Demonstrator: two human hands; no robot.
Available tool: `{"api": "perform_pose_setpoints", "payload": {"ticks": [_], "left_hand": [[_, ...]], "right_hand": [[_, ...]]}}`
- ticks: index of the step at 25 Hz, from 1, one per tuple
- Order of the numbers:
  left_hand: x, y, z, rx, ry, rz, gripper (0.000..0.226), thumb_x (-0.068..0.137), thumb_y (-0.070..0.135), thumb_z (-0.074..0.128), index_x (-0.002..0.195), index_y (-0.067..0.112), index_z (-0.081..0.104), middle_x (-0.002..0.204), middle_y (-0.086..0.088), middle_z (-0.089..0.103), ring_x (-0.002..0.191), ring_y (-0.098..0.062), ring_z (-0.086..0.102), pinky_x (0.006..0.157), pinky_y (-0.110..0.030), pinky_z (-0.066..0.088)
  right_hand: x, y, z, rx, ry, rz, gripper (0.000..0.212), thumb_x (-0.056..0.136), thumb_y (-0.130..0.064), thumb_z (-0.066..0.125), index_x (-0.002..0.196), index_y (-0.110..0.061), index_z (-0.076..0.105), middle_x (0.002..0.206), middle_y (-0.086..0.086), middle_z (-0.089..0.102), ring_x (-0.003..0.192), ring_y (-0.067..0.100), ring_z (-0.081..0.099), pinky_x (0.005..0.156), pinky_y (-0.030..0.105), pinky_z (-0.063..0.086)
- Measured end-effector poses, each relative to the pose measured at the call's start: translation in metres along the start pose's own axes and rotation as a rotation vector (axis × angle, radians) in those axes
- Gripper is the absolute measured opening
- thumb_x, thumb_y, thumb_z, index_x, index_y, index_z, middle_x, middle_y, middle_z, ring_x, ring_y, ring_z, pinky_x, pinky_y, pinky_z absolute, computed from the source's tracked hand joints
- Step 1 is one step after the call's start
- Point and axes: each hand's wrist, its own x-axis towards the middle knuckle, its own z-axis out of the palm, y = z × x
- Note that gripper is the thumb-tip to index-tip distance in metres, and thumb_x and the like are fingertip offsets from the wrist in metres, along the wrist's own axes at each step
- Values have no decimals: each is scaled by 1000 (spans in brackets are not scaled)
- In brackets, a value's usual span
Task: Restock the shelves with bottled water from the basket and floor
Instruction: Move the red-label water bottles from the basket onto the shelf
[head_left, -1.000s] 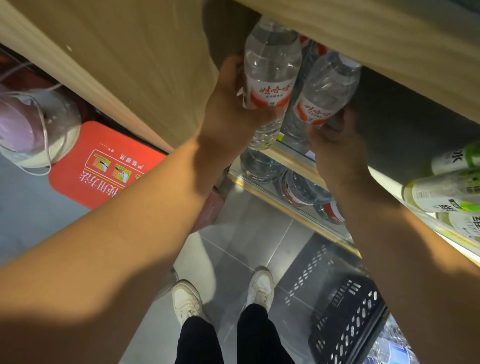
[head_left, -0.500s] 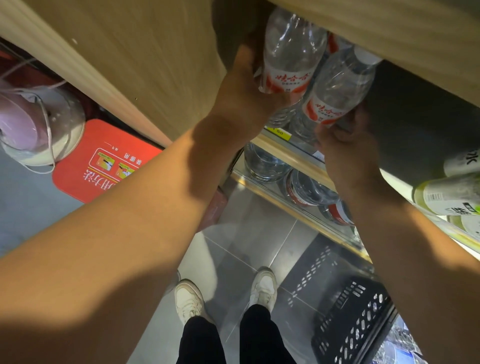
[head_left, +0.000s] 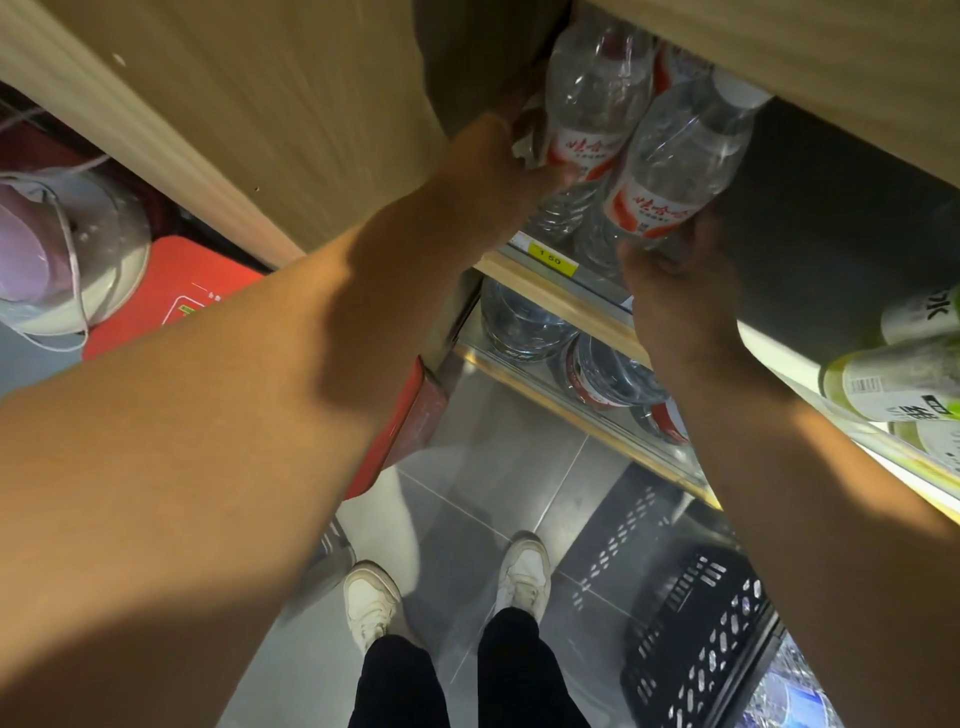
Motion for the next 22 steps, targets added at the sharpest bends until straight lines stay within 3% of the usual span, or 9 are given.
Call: {"api": "perform_pose_setpoints", "payload": {"ticks": [4, 7, 9, 10, 12, 16, 19, 22], "left_hand": [[4, -7, -4, 55, 26, -99, 79, 67, 53, 73, 134, 20, 49, 127, 3, 64, 117, -13, 61, 96, -39, 54], [-1, -14, 0, 0, 27, -120, 59, 88, 30, 70, 139, 14, 46, 132, 1, 60, 116, -3, 58, 92, -20, 53], [-3, -18, 5, -23, 79, -122, 52, 91, 26, 66, 137, 12, 46, 132, 2, 58, 112, -2, 58, 82, -12, 53], [-2, -20, 6, -20, 99, -124, 48, 91, 27, 66, 134, 12, 48, 128, 4, 60, 109, -3, 59, 78, -12, 54], [4, -25, 6, -17, 103, -111, 46, 90, 28, 67, 130, 12, 51, 121, 4, 64, 107, -4, 62, 87, -23, 56], [11, -19, 10, -10, 100, -113, 50, 87, 29, 70, 131, 16, 52, 124, 4, 65, 116, -7, 60, 98, -31, 52], [19, -14, 15, 40, 145, -149, 36, 88, 28, 71, 121, 19, 59, 119, 6, 67, 108, -5, 62, 92, -25, 53], [23, -10, 19, 41, 160, -193, 34, 88, 25, 72, 118, 17, 59, 118, 2, 67, 104, -7, 62, 86, -24, 54]], "right_hand": [[4, 4, 7, 37, 65, 21, 63, 87, -10, 68, 142, -18, 38, 133, -5, 58, 122, 8, 56, 95, 15, 46], [4, 7, 12, 98, 146, 36, 52, 84, -1, 67, 128, -13, 43, 122, -4, 62, 115, 8, 60, 96, 20, 49], [4, 5, 15, 54, 170, 25, 49, 85, -4, 67, 127, -17, 44, 122, -5, 61, 113, 5, 59, 92, 14, 49], [4, 2, 17, 17, 170, 21, 50, 87, -8, 67, 130, -19, 44, 124, -8, 60, 111, 2, 58, 85, 8, 47], [7, -1, 22, -46, 154, 22, 53, 91, -16, 65, 137, -23, 40, 129, -10, 58, 107, -2, 55, 75, 1, 42], [13, -5, 24, -72, 204, 31, 59, 94, -22, 63, 143, -24, 30, 135, -6, 56, 113, 6, 56, 72, -1, 41], [19, -4, 26, -20, 226, 44, 61, 92, -18, 64, 144, -22, 31, 133, -5, 57, 114, 9, 56, 82, 9, 46], [31, -2, 27, 31, 246, 56, 62, 90, -16, 66, 143, -22, 33, 123, -9, 55, 107, 5, 53, 83, 15, 46]]}}
